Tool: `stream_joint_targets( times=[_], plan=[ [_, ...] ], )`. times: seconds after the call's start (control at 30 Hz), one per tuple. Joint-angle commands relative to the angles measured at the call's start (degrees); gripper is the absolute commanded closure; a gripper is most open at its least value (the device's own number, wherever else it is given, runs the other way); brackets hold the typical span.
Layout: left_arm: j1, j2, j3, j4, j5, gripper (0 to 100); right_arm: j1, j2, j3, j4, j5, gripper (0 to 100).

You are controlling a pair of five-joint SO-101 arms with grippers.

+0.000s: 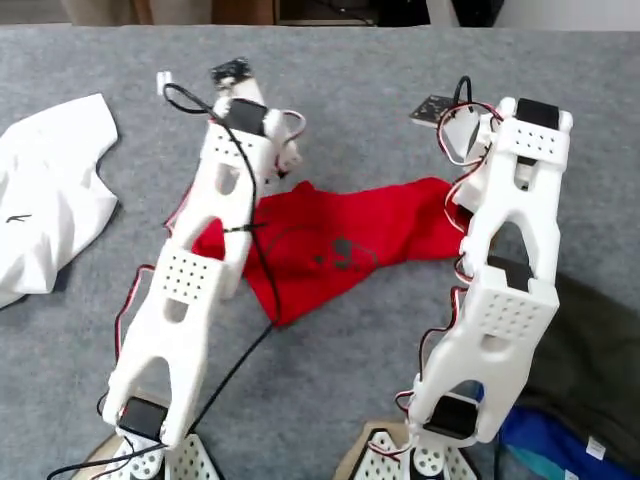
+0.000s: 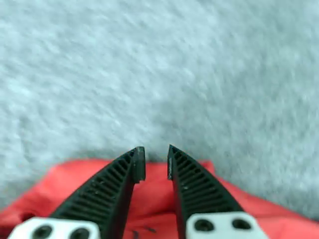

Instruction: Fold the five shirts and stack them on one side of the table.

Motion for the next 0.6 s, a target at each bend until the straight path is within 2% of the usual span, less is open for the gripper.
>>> stream_joint_targets(
  times=[0.0,0.2,0.57],
  plan=[
    [-1.2,-0.9,-2.4,0.3,0.3,91,0.5,-0.3,-3.3,-0.4,0.4,99.5],
    [1.3,-1.2,-2.8,0.5,0.6,90,0.5,-0.3,-3.2,-0.4,0.4,99.5],
    [8.0,-0.8,-2.7,-4.7,0.6,90,0.4,-0.3,-3.1,-0.4,0.4,99.5]
  ],
)
